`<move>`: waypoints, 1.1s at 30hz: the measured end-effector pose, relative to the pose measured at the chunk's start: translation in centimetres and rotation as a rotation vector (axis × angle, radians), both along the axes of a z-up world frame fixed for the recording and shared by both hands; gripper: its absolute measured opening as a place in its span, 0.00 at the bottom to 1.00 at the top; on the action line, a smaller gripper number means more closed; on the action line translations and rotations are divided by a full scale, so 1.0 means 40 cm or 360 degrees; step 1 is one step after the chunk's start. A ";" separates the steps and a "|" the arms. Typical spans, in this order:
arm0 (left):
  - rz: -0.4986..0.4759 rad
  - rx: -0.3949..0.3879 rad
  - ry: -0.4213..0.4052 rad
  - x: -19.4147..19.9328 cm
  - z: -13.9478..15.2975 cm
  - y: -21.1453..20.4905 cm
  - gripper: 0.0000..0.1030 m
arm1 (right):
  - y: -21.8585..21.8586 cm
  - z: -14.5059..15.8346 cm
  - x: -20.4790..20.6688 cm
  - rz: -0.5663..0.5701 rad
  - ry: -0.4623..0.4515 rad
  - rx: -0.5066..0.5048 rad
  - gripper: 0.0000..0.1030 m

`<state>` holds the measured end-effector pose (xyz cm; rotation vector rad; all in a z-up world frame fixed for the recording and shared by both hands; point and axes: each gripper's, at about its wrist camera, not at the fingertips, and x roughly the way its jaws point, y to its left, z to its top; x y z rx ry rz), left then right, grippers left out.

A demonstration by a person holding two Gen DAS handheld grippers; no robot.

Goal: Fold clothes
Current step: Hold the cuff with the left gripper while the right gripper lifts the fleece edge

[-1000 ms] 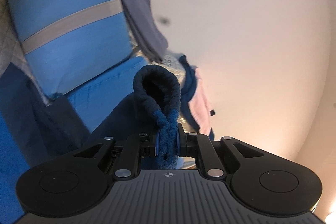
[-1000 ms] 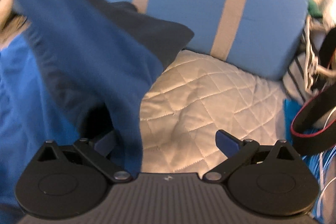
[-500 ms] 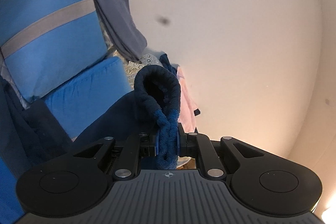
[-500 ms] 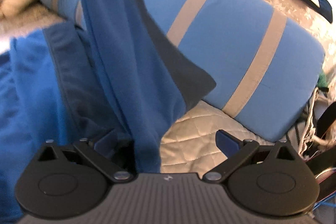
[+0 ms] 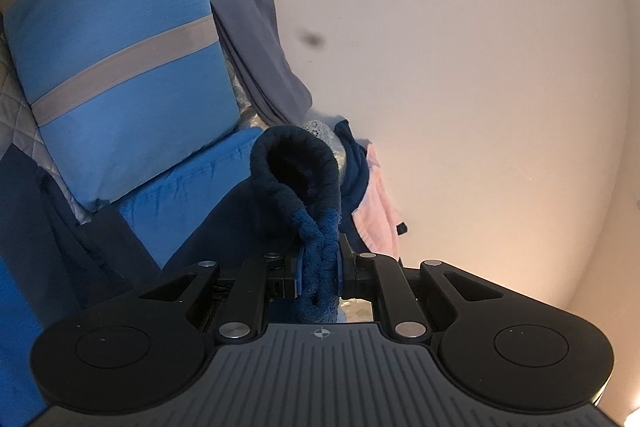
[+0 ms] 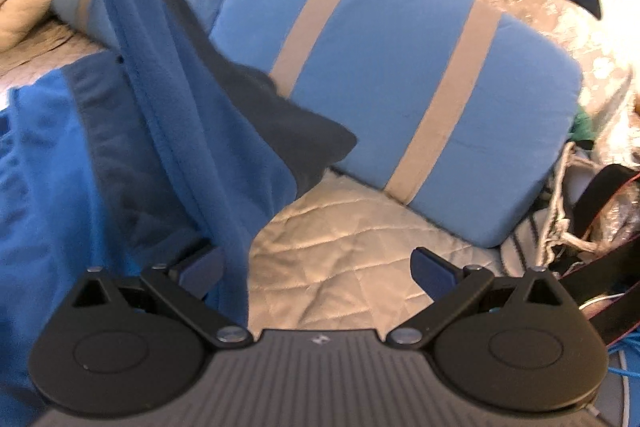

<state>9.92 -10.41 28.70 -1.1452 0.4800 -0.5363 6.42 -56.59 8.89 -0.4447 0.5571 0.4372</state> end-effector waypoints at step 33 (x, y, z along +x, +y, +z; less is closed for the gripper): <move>-0.0222 0.0902 0.0284 -0.026 -0.381 0.185 0.14 | 0.041 -0.057 0.151 -0.0566 0.0194 0.0181 1.00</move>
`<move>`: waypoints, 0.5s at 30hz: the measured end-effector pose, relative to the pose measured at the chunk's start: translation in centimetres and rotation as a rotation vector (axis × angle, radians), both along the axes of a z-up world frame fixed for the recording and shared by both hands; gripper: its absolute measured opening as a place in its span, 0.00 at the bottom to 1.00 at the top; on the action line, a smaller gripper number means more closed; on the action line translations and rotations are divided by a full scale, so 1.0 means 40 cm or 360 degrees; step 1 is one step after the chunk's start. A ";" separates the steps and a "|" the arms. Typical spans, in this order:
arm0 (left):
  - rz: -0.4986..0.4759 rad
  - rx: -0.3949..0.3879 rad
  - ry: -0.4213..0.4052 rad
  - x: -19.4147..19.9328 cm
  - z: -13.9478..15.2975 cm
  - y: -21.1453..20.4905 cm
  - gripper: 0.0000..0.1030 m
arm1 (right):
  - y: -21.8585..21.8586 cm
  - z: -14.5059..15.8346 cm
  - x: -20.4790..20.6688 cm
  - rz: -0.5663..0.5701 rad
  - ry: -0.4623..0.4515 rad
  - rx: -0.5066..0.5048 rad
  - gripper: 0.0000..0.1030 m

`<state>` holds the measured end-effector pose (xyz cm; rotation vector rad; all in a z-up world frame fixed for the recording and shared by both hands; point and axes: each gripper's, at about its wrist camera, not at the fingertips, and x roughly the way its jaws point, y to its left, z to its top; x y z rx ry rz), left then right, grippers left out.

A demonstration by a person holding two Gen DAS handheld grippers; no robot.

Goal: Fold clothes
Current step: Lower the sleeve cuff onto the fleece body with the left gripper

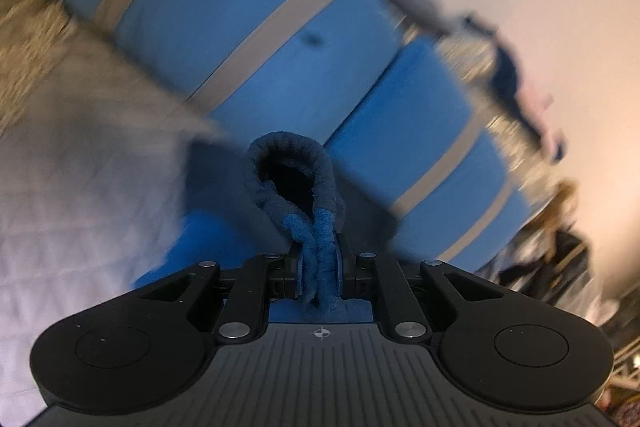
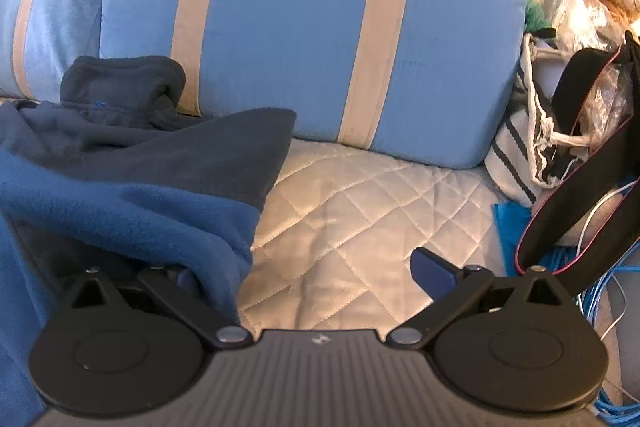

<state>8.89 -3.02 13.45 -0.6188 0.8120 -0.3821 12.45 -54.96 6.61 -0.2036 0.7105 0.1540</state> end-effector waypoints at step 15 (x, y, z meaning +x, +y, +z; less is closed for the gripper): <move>-0.0321 0.0231 0.0294 -0.036 -0.212 -0.014 0.14 | -0.023 -0.031 0.027 -0.0108 0.0095 0.0055 1.00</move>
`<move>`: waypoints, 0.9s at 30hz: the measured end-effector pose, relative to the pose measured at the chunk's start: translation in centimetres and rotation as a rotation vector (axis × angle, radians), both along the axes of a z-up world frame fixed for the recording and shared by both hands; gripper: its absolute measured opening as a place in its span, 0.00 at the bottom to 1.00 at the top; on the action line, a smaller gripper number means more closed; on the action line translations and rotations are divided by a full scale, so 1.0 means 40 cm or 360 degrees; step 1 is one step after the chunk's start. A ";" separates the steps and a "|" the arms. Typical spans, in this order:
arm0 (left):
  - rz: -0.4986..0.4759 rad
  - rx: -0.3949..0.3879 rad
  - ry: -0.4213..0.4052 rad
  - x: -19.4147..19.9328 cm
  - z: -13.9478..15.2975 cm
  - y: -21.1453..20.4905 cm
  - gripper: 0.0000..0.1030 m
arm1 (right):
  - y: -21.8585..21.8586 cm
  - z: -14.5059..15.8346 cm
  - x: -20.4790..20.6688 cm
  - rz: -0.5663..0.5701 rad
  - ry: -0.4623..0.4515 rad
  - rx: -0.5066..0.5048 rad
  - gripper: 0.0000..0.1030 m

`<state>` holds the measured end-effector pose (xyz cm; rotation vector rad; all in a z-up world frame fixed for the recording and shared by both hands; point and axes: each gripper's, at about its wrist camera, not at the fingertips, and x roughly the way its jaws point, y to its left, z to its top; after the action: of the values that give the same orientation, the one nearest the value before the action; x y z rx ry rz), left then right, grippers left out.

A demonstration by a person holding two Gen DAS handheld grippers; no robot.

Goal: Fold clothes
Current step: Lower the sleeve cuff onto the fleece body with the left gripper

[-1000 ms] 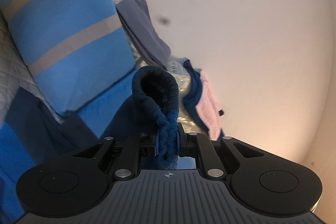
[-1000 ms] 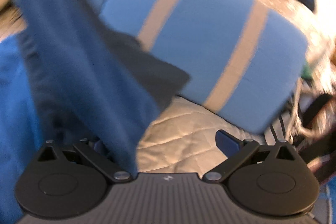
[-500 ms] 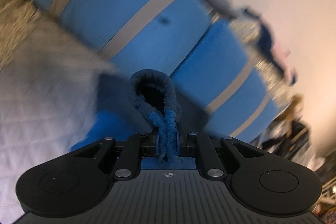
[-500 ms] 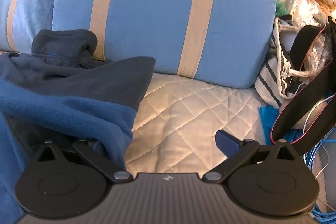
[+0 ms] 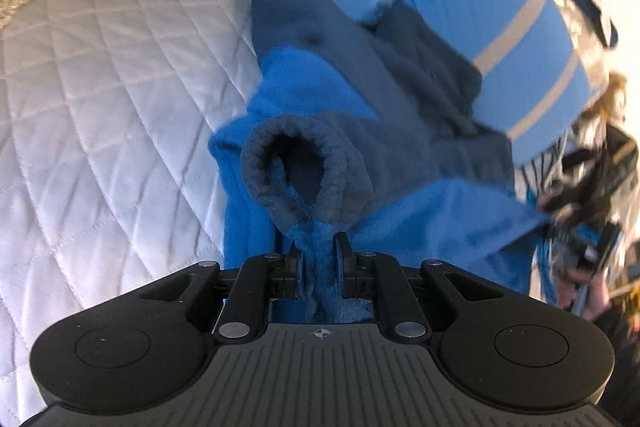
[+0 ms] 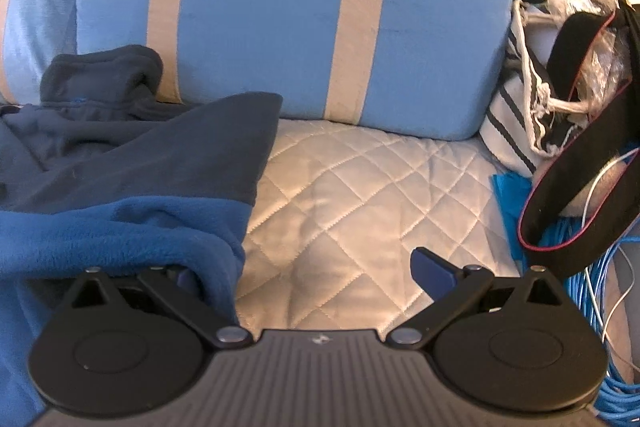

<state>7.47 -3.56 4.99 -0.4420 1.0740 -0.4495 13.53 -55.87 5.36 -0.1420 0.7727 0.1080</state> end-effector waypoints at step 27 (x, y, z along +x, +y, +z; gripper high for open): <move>0.0098 0.0434 -0.0307 -0.128 0.109 0.043 1.00 | -0.056 0.018 -0.057 0.0143 0.0208 -0.0071 1.00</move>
<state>2.35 -1.86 9.35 -0.1851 0.9156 -0.2796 11.25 -58.11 6.10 -0.2135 0.8997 0.1868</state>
